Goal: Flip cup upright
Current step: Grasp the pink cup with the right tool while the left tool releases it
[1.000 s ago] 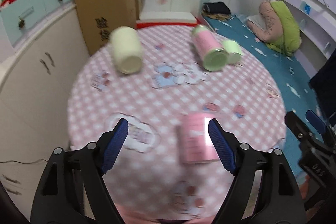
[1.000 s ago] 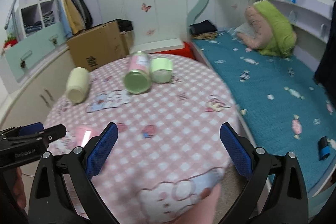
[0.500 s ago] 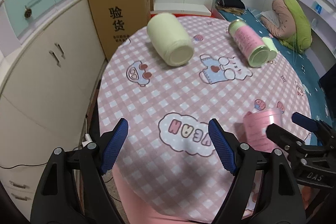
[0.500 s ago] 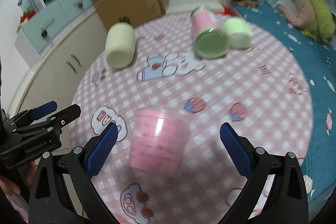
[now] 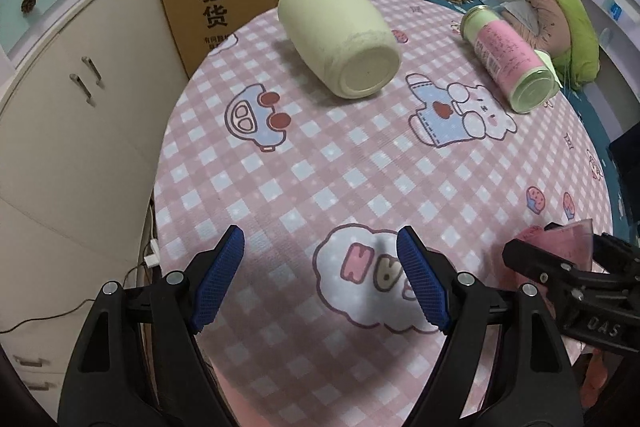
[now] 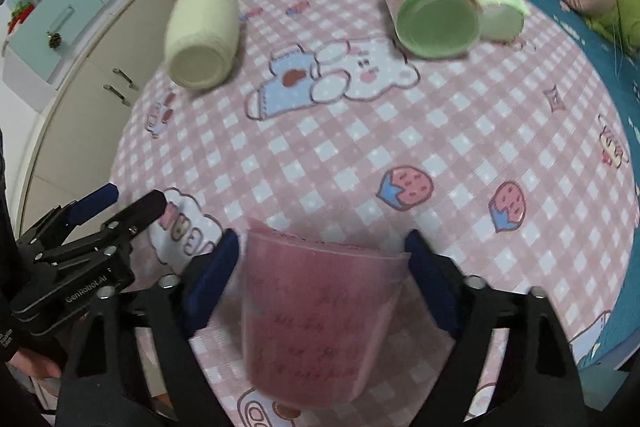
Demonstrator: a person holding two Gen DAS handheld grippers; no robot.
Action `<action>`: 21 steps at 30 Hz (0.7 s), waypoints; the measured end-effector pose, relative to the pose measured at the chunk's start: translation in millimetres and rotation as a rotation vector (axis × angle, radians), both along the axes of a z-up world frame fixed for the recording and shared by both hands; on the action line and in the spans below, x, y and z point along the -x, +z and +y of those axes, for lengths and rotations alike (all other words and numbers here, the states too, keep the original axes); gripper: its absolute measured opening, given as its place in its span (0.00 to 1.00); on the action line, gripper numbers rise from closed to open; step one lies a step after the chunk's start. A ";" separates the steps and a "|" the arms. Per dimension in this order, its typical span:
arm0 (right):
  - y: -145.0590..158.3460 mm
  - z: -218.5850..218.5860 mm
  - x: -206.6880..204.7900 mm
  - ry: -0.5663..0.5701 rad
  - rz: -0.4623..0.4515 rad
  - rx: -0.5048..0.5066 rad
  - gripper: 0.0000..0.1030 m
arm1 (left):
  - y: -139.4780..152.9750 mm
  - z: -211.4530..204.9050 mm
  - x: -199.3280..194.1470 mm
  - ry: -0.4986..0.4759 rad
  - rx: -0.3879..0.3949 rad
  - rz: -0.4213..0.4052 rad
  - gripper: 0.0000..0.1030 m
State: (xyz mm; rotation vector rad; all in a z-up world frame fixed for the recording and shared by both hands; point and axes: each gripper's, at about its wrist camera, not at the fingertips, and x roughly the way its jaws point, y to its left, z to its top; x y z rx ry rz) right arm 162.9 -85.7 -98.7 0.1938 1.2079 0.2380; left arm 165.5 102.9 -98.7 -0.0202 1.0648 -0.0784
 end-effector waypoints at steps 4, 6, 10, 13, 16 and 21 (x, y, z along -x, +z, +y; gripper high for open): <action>5.0 -5.5 -2.1 -0.029 -0.012 -0.030 0.64 | -4.2 -2.5 -2.6 -0.003 -0.001 0.009 0.77; 13.4 -5.6 -0.8 -0.032 -0.042 -0.009 0.64 | -3.9 -5.1 -2.1 -0.006 0.000 0.006 0.77; 32.2 -6.6 -3.0 -0.021 -0.157 0.055 0.64 | 0.2 -12.1 1.3 -0.020 0.002 -0.015 0.77; 39.9 -3.6 -5.1 -0.024 -0.288 0.183 0.64 | 1.6 -15.9 3.5 -0.017 -0.003 -0.024 0.77; 35.8 -5.8 -8.4 -0.014 -0.358 0.202 0.65 | 0.2 -16.9 5.1 -0.008 -0.015 -0.027 0.79; 22.9 -1.2 4.8 0.026 -0.425 0.202 0.65 | -2.3 -11.4 5.5 0.023 -0.024 -0.029 0.81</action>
